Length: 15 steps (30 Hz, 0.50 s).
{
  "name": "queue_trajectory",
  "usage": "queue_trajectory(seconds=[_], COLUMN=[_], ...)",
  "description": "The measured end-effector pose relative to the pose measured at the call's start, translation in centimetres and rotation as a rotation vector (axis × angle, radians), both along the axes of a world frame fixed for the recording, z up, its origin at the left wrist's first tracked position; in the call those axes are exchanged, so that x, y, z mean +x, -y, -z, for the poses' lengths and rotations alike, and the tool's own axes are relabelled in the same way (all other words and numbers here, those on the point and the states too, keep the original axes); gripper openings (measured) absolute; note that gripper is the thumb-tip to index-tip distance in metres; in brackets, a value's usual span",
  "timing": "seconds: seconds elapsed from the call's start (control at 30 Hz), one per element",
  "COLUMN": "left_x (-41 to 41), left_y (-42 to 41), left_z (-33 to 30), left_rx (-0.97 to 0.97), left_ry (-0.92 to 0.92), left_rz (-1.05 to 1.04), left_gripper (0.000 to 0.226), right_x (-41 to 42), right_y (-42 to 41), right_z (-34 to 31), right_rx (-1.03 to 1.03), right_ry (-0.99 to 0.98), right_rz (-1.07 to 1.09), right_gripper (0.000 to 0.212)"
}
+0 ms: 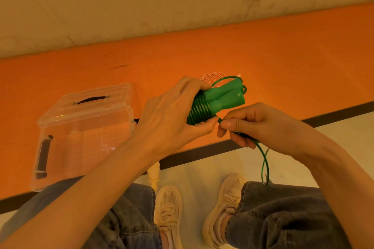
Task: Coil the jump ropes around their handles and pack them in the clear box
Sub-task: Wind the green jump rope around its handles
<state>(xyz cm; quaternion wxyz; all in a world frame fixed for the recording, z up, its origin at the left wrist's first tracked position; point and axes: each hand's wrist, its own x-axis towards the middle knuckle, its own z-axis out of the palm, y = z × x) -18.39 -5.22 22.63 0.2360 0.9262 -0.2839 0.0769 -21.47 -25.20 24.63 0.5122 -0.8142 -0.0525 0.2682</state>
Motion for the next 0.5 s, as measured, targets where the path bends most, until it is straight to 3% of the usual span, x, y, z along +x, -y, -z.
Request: queue_trajectory(seconds=[0.2, 0.37, 0.5], left_x=[1.1, 1.3, 1.7], left_y=[-0.6, -0.9, -1.3], left_z=[-0.1, 0.3, 0.1], left_rx=[-0.032, 0.089, 0.082], left_ry=[0.073, 0.132, 0.124], left_rz=[-0.099, -0.104, -0.091], left_gripper=[0.053, 0.062, 0.065], right_x=[0.0, -0.8, -0.6], right_y=[0.4, -0.9, -0.5], right_z=[-0.2, -0.9, -1.3], right_rx=[-0.068, -0.094, -0.103], right_ry=[0.06, 0.122, 0.188], right_rz=[0.195, 0.01, 0.076], right_gripper=[0.008, 0.016, 0.016])
